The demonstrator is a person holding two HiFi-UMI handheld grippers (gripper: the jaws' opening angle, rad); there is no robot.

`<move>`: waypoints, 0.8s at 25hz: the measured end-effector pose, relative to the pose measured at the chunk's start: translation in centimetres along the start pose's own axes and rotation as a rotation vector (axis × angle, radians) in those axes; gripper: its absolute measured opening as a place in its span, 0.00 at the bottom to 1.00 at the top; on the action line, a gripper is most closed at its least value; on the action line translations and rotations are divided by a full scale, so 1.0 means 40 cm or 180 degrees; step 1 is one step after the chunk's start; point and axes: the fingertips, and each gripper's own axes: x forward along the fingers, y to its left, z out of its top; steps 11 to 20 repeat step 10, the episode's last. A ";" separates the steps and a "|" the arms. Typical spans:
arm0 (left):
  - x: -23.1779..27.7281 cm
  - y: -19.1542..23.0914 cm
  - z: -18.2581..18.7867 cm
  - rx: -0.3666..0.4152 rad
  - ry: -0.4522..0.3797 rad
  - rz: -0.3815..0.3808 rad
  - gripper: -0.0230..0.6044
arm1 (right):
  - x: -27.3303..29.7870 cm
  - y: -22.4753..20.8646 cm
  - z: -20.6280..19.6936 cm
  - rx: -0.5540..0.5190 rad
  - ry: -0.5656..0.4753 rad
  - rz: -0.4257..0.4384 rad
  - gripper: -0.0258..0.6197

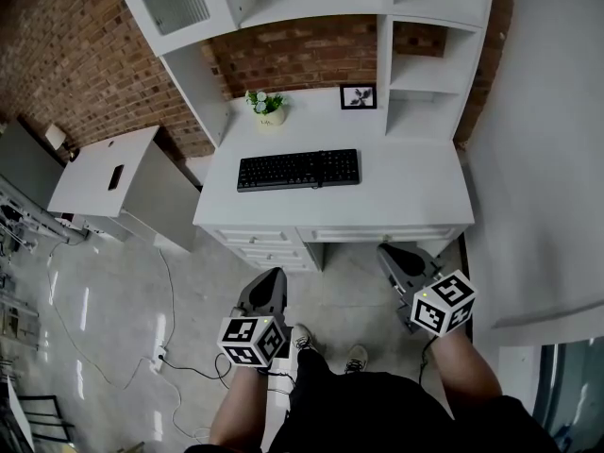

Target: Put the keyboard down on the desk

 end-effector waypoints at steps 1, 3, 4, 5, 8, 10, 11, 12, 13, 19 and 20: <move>-0.001 -0.001 -0.001 -0.0004 0.0001 0.0000 0.07 | -0.002 0.000 0.000 0.0000 -0.0002 -0.0001 0.07; -0.003 -0.001 -0.001 -0.0010 -0.0002 0.0004 0.07 | -0.003 0.001 0.001 -0.0003 -0.0008 0.0003 0.07; -0.003 -0.001 0.000 -0.0011 -0.0006 0.0008 0.07 | -0.003 0.001 0.002 -0.0004 -0.0013 0.0007 0.07; -0.003 0.000 0.001 -0.0010 -0.0009 0.0010 0.07 | -0.002 0.002 0.003 -0.0003 -0.0018 0.0009 0.07; -0.004 -0.001 0.003 -0.0011 -0.0008 -0.0001 0.07 | -0.002 0.003 0.003 0.0002 -0.0028 0.0007 0.07; -0.006 -0.002 0.003 -0.0010 -0.0005 -0.0007 0.07 | -0.002 0.004 0.002 0.0008 -0.0030 0.0005 0.07; -0.006 -0.002 0.003 -0.0010 -0.0005 -0.0007 0.07 | -0.002 0.004 0.002 0.0008 -0.0030 0.0005 0.07; -0.006 -0.002 0.003 -0.0010 -0.0005 -0.0007 0.07 | -0.002 0.004 0.002 0.0008 -0.0030 0.0005 0.07; -0.006 -0.002 0.003 -0.0010 -0.0005 -0.0007 0.07 | -0.002 0.004 0.002 0.0008 -0.0030 0.0005 0.07; -0.006 -0.002 0.003 -0.0010 -0.0005 -0.0007 0.07 | -0.002 0.004 0.002 0.0008 -0.0030 0.0005 0.07; -0.006 -0.002 0.003 -0.0010 -0.0005 -0.0007 0.07 | -0.002 0.004 0.002 0.0008 -0.0030 0.0005 0.07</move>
